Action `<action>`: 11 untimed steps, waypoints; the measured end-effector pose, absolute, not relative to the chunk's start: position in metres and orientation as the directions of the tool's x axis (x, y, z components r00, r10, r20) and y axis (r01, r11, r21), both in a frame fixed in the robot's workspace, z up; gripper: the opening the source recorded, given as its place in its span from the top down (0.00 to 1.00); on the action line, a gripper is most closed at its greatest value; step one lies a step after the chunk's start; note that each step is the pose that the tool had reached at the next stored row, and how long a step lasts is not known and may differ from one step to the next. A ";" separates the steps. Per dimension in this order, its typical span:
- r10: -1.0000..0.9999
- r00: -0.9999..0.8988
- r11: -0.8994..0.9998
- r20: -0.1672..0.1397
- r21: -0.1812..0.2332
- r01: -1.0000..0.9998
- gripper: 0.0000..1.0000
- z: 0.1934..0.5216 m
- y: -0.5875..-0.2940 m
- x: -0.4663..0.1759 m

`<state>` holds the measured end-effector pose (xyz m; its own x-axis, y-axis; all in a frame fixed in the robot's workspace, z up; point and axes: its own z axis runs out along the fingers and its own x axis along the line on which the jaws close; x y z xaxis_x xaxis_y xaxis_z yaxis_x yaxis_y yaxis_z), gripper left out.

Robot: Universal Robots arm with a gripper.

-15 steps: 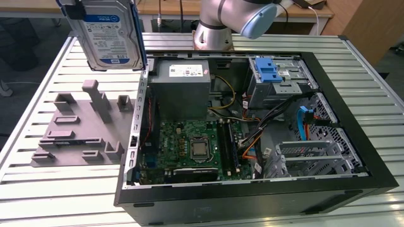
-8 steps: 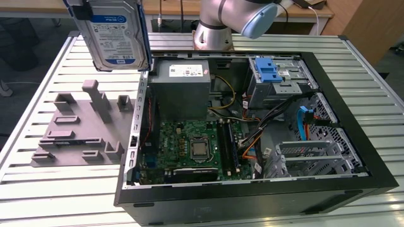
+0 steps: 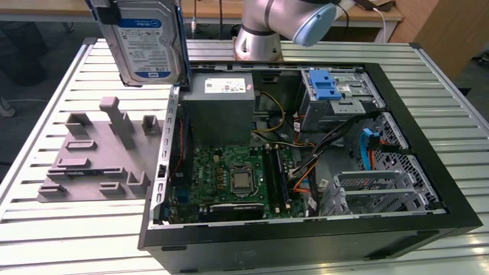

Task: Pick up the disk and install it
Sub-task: 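Pick up the disk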

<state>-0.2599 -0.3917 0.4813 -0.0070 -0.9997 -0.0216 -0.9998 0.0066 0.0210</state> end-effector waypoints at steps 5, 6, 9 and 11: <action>-1.000 -0.007 0.007 -0.022 0.021 -1.000 0.64 0.481 -0.392 -0.253; -1.000 -0.007 0.007 -0.022 0.021 -1.000 0.64 0.481 -0.392 -0.252; -1.000 -0.007 0.007 -0.022 0.022 -1.000 0.64 0.481 -0.392 -0.248; -1.000 -0.007 0.007 -0.022 0.022 -1.000 0.64 0.481 -0.392 -0.245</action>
